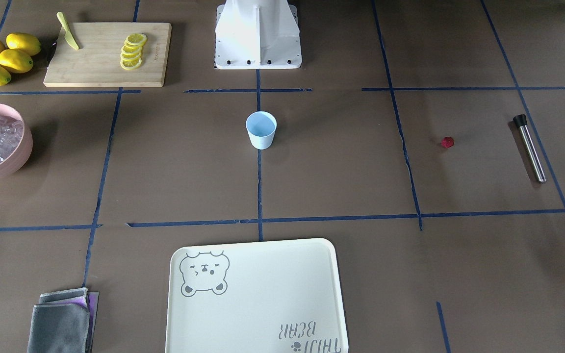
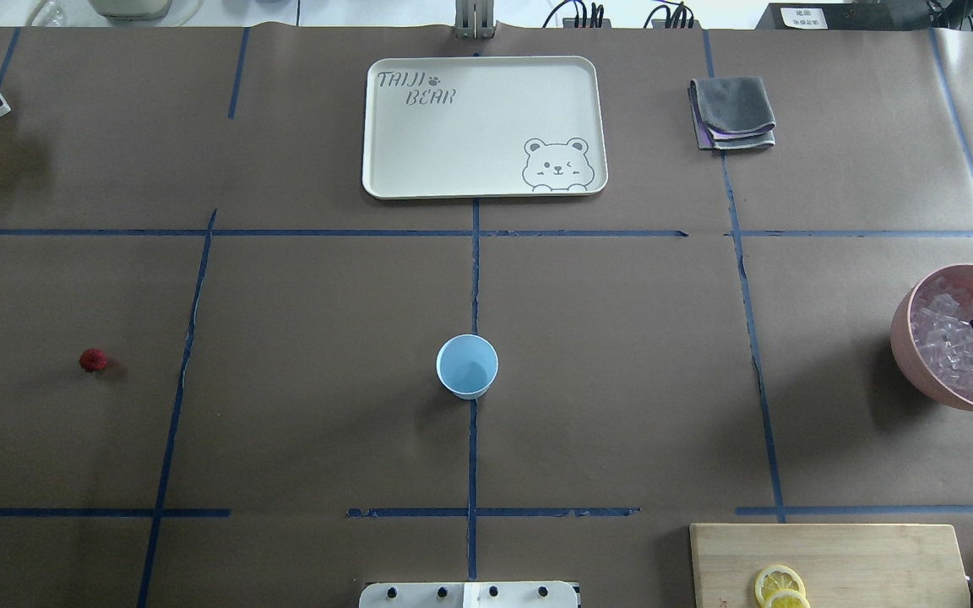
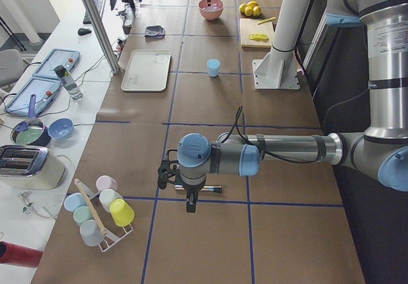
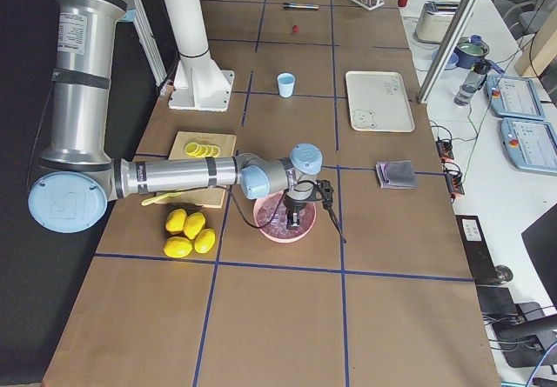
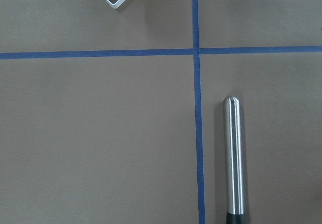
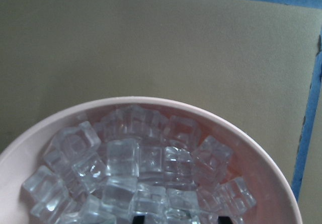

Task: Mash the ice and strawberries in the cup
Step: 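Scoop ice cubes from the pink bowl with the right gripper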

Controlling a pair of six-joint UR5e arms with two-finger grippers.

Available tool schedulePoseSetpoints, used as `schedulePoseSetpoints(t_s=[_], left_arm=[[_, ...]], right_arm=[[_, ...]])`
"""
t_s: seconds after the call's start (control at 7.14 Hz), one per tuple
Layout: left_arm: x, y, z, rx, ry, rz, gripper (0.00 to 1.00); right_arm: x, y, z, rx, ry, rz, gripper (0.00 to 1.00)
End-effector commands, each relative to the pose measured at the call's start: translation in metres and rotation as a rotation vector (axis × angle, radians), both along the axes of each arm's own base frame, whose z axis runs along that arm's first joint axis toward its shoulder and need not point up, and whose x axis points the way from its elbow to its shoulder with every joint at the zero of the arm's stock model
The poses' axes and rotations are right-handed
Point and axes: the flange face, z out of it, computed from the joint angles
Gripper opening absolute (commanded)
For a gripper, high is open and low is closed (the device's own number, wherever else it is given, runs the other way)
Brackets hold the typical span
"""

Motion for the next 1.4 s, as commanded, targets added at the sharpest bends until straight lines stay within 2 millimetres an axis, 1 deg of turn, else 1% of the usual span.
schedulePoseSetpoints(t_s=[0.0,0.14,0.28,0.42,0.56,0.7,0.84,0.98,1.12,1.26], left_arm=[[0.0,0.0,-0.003,0.001,0.0,0.0,1.0],[0.0,0.0,-0.003,0.003,0.0,0.0,1.0],[0.0,0.0,-0.003,0.002,0.0,0.0,1.0],[0.0,0.0,-0.004,0.002,0.005,0.0,1.0],[0.002,0.001,-0.005,-0.002,0.031,-0.001,1.0],[0.003,0.005,-0.007,0.0,0.035,-0.001,1.0],[0.003,0.009,-0.014,0.007,0.035,-0.002,1.0],[0.003,0.011,-0.019,0.014,0.035,-0.002,1.0],[0.003,0.011,-0.022,0.015,0.035,-0.007,1.0],[0.003,0.011,-0.022,0.015,0.035,-0.007,1.0]], right_arm=[[-0.003,0.0,-0.001,0.002,-0.001,-0.008,0.57],[-0.003,0.0,-0.001,0.003,-0.001,-0.009,0.57],[-0.003,0.0,-0.001,0.003,-0.001,-0.009,0.49],[-0.003,0.001,0.0,0.001,0.0,-0.01,0.25],[-0.003,0.001,-0.001,0.004,-0.001,-0.011,0.06],[-0.002,0.001,-0.001,0.005,-0.002,-0.009,0.0],[0.001,0.004,-0.007,0.014,-0.007,-0.008,0.0],[0.018,0.008,-0.026,0.045,-0.018,0.02,0.0],[0.036,0.007,-0.05,0.088,-0.04,0.053,0.0],[0.055,0.005,-0.068,0.114,-0.05,0.095,0.0]])
